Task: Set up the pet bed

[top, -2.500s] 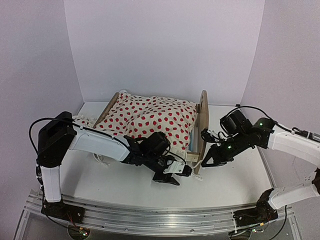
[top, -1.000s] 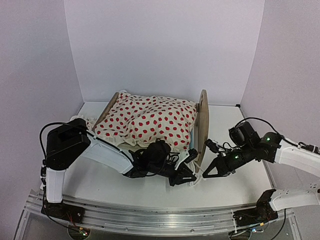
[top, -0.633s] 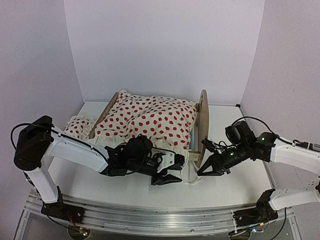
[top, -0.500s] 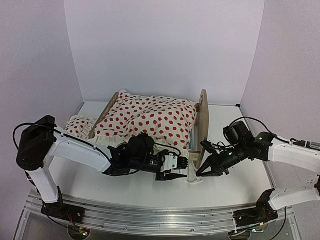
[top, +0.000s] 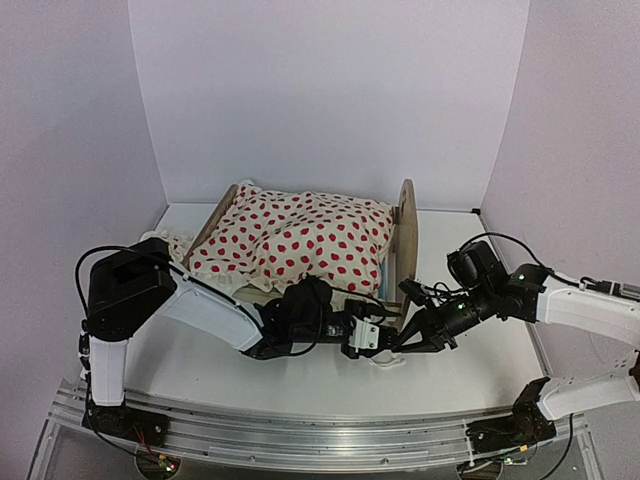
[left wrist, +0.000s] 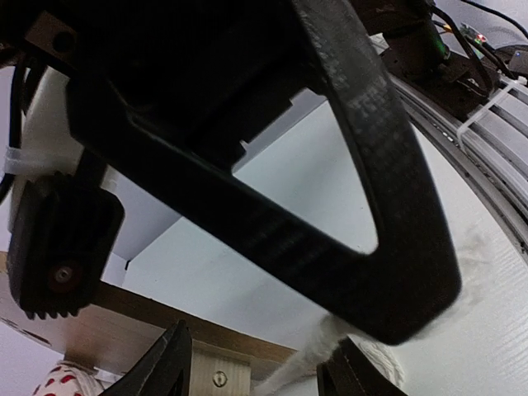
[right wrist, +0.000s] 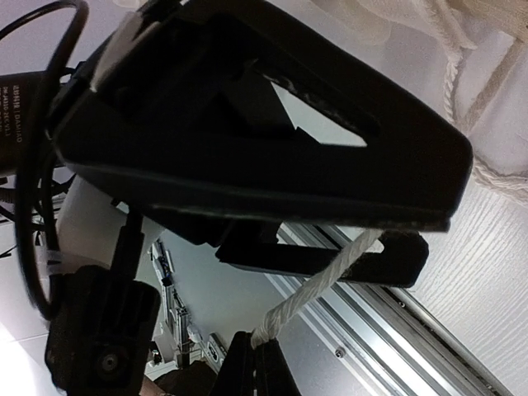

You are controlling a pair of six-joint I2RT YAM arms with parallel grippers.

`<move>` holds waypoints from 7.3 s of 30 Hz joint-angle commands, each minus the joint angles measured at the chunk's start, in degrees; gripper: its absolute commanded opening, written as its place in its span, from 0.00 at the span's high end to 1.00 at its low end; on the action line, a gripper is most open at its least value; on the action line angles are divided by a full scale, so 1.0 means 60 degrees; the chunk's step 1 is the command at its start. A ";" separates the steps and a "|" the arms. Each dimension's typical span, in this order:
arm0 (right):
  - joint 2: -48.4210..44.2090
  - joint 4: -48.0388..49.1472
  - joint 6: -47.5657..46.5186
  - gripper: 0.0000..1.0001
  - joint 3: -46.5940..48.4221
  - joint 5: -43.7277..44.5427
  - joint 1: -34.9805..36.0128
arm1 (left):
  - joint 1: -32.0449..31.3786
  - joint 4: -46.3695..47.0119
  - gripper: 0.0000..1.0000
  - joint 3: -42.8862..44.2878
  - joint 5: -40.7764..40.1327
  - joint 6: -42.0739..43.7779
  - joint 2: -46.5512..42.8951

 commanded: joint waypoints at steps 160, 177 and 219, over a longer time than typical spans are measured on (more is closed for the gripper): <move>0.0475 0.0961 -0.0244 1.00 0.0412 0.6263 0.1481 | 0.0463 -0.1582 1.00 0.0185 -0.2292 -1.1751 -0.0056; 0.2824 0.1577 -0.0867 1.00 0.1479 0.6225 0.1476 | 0.0648 -0.2885 1.00 -0.0858 0.0059 -1.1325 -0.2141; 0.5048 0.5068 0.1638 1.00 0.0700 0.5364 0.1357 | 0.0957 -0.4064 0.65 -0.2208 0.2359 -0.7311 -0.3668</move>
